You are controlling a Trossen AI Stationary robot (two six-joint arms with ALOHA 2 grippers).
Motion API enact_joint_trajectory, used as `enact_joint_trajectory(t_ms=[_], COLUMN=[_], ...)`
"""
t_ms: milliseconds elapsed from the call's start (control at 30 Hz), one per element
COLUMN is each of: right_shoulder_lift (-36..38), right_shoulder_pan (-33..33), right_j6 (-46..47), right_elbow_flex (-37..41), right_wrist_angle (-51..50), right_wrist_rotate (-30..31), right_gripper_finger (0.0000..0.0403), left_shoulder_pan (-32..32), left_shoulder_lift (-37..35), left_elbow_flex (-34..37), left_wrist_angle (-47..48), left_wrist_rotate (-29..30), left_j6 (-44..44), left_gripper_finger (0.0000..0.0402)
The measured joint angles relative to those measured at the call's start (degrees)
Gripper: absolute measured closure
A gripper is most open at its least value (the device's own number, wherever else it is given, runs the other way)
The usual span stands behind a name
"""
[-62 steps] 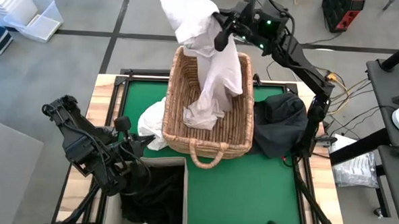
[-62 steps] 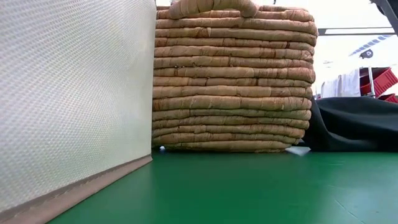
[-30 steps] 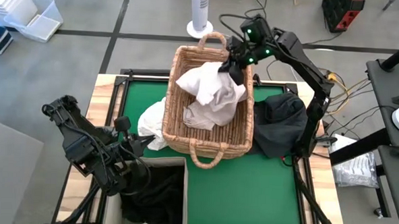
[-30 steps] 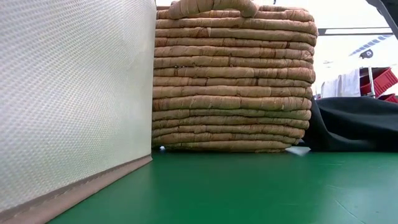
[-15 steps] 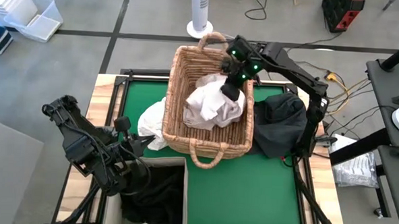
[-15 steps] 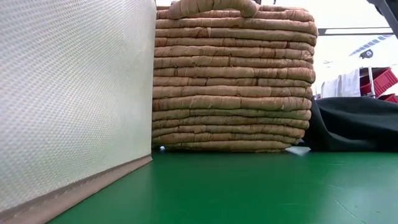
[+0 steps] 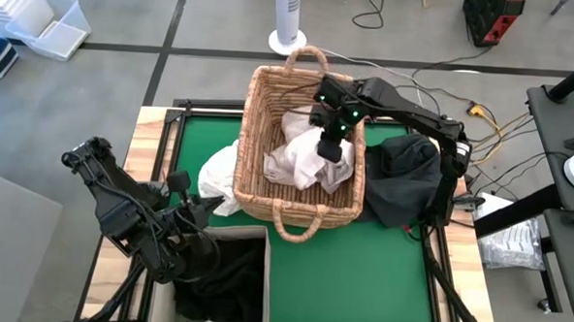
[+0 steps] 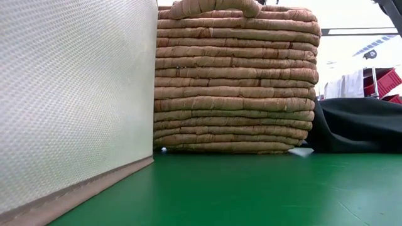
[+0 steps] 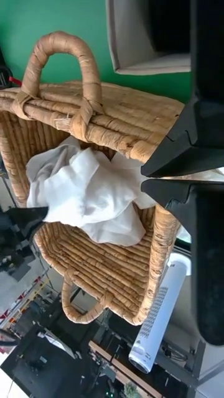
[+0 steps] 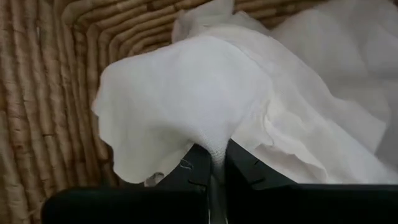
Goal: Sort clothes
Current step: Put the bottom white shirt into the brown laundry bin, then put the white shirt into the brown laundry bin
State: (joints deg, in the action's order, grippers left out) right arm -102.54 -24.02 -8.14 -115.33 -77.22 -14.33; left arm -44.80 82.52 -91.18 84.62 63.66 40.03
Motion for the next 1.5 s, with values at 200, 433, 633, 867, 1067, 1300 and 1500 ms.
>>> enact_joint_trajectory(t_ms=[200, 433, 633, 867, 1067, 1300, 1500], right_shoulder_lift=[0.0, 0.0, 0.0, 0.0, 0.0, 0.0, 0.04], right_shoulder_pan=[3.76, 7.31, 9.01, 9.15, 9.16, 9.15, 9.15], right_j6=[-0.07, -0.06, -0.42, 0.88, 0.82, 0.92, 1.16], right_elbow_flex=[2.39, 4.5, 6.92, 8.22, 8.26, 7.05, 1.51], right_wrist_angle=[5.9, 13.91, 19.85, 20.6, 20.56, 20.44, 15.71], right_wrist_rotate=[0.0, 0.02, 1.45, 2.49, 2.54, 2.56, 2.54], right_gripper_finger=[0.039, 0.039, 0.039, 0.0371, 0.031, 0.0227, 0.0196], left_shoulder_pan=[0.01, -0.01, 0.01, 0.0, 0.01, -0.02, 0.01], left_shoulder_lift=[0.0, 0.0, 0.0, 0.0, 0.0, 0.0, 0.0], left_elbow_flex=[0.0, 0.0, 0.0, 0.0, 0.0, 0.0, 0.0], left_wrist_angle=[-0.05, -0.22, -0.51, -0.61, -0.64, -0.66, -0.68], left_wrist_rotate=[0.37, 0.39, 0.41, 0.44, 0.44, 0.46, 0.46], left_j6=[-0.15, -0.25, -0.26, -0.26, -0.26, -0.25, -0.25], left_gripper_finger=[0.0402, 0.0402, 0.0401, 0.0401, 0.0401, 0.0401, 0.0401])
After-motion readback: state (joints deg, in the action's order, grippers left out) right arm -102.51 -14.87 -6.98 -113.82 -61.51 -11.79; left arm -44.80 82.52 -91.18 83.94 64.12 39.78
